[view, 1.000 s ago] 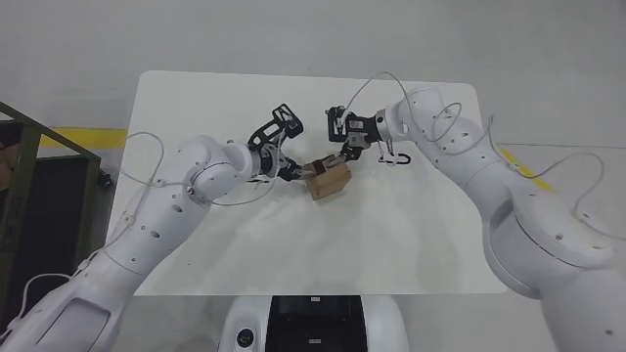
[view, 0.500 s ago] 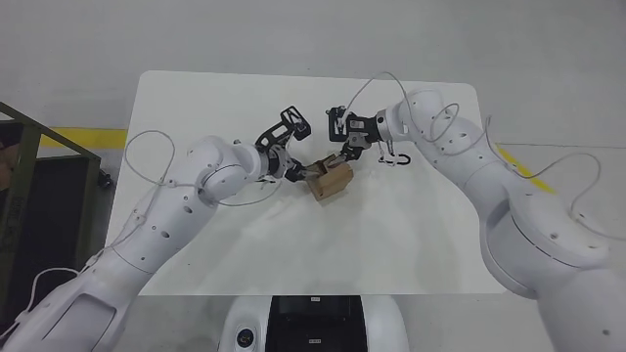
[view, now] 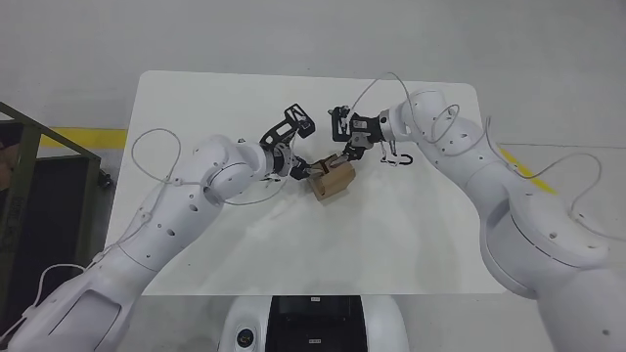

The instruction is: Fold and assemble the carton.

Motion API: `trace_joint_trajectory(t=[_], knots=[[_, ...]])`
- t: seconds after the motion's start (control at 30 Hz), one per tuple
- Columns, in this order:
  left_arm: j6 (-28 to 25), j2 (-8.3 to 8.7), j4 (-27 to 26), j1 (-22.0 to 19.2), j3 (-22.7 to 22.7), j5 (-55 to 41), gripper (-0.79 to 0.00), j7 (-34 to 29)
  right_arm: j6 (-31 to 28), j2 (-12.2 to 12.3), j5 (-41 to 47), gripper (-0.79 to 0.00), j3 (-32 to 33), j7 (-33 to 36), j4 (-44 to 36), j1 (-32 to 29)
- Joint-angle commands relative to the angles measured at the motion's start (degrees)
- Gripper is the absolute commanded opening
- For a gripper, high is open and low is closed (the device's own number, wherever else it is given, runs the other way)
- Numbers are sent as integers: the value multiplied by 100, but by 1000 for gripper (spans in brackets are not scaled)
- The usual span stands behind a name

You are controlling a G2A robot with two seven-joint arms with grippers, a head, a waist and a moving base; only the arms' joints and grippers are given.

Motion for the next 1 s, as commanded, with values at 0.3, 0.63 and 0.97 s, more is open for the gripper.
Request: trace_joint_trajectory(t=[0.3,0.63,0.97], knots=[[9,-43,31,32,29,149,0,-12,0,12,-120,0,0,-150,80,9],[44,-95,33,25,59,175,0,-71,0,109,-283,0,0,-592,150,32],[14,-126,42,40,30,225,0,-74,0,174,-529,0,0,-836,62,8]])
